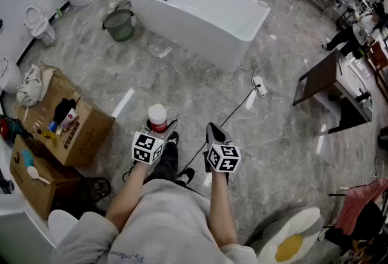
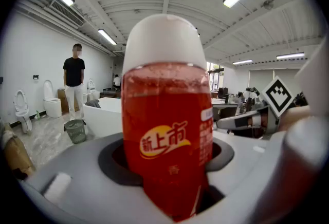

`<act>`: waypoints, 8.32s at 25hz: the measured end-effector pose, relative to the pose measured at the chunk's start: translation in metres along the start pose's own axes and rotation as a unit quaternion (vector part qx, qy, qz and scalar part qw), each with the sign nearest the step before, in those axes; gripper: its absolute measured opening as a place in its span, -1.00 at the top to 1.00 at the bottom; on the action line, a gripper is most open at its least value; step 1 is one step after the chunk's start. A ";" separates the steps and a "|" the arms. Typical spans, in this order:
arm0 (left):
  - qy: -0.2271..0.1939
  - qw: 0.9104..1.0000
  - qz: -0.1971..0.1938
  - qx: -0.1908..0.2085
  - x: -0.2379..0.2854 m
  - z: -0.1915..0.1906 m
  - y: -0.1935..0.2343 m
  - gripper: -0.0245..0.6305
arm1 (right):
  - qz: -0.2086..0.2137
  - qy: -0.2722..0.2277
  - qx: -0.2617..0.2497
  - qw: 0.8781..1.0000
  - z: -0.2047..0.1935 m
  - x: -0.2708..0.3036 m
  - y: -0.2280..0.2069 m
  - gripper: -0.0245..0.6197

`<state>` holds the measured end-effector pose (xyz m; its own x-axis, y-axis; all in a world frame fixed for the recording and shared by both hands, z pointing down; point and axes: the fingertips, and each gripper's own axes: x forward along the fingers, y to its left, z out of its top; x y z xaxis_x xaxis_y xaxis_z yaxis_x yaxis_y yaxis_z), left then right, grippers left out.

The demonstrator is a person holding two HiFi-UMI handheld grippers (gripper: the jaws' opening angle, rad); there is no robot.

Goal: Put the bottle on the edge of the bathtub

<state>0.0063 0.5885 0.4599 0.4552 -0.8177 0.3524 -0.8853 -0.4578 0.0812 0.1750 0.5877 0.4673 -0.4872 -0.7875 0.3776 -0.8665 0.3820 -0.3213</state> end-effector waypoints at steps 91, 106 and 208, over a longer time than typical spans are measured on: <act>0.115 0.933 -0.295 0.174 0.504 0.137 0.199 -0.09 | 0.376 0.144 -0.464 0.789 0.282 0.458 -0.108 0.17; 0.144 0.869 -0.416 0.226 0.546 0.123 0.182 -0.09 | 0.397 0.236 -0.663 0.589 0.249 0.515 -0.116 -0.07; 0.193 0.967 -0.069 -0.149 0.644 -0.082 0.495 -0.11 | -0.061 0.344 0.012 0.937 -0.026 0.860 -0.304 0.17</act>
<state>-0.1465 -0.1359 0.8036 0.5529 -0.5383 0.6361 -0.8327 -0.3857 0.3973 0.0168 -0.1929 0.9127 -0.3467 -0.3234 0.8804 -0.9217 0.2914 -0.2559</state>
